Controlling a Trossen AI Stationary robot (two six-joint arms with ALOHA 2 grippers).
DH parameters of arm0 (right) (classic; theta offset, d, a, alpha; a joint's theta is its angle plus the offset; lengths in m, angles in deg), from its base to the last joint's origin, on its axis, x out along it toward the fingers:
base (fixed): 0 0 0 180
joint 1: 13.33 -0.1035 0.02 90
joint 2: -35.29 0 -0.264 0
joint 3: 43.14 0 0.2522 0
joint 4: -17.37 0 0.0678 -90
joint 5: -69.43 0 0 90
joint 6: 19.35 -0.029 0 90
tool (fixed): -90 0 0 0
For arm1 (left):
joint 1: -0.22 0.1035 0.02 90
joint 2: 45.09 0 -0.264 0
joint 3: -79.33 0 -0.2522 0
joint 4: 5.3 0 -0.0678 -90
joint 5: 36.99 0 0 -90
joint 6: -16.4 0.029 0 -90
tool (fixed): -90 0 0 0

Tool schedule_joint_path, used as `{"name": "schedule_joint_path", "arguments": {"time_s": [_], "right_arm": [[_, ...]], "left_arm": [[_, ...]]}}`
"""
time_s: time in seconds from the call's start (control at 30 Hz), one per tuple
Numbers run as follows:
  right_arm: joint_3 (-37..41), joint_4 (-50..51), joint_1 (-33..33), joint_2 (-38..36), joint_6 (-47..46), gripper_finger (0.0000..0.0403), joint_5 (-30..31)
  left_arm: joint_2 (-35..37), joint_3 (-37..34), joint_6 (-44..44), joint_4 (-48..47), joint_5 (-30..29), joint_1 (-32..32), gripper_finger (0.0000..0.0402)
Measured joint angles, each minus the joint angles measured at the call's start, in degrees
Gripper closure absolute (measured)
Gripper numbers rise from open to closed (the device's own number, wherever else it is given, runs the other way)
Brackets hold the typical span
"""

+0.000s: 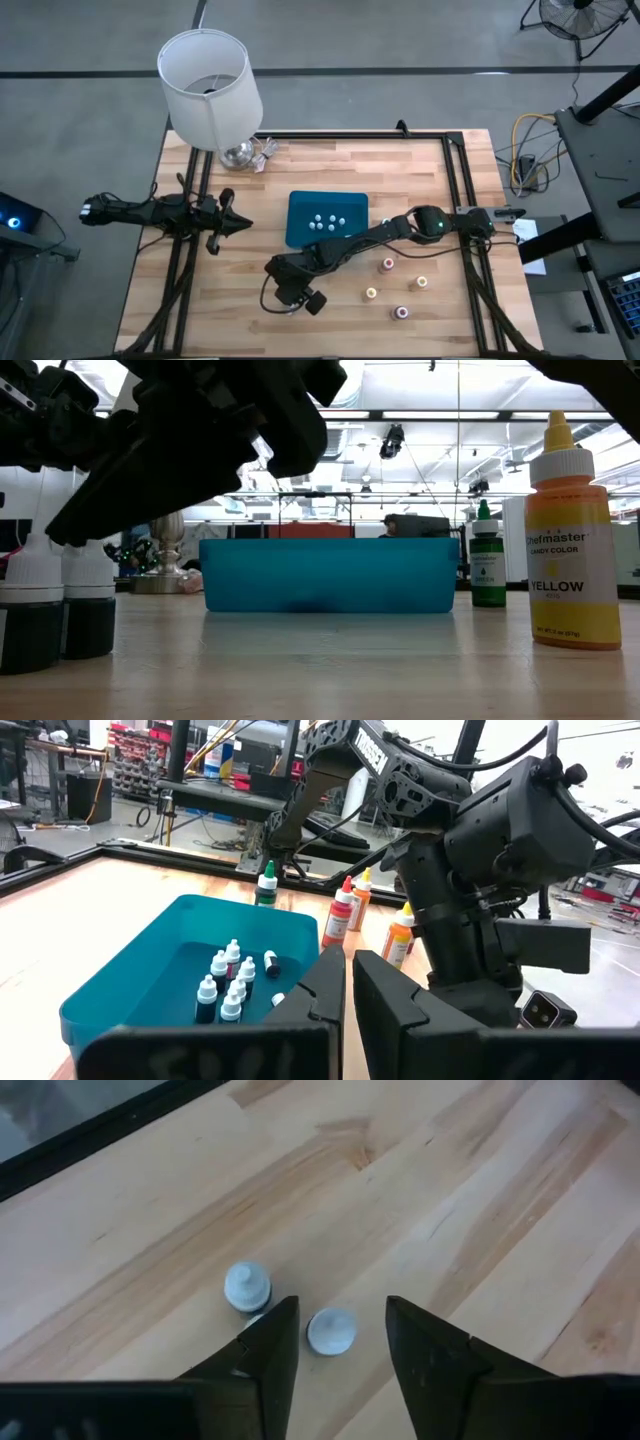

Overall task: Pick & Place food coloring
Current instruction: Put the small orange food coloring bottle into the blue bin

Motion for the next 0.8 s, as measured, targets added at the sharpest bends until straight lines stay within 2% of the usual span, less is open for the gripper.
{"name": "schedule_joint_path", "arguments": {"time_s": [0.8], "right_arm": [[2.0,-2.9,0.3,0.0,-0.8,0.0262,-1.8]], "left_arm": [[0.0,0.0,0.0,0.0,0.0,0.0,0.0402]]}}
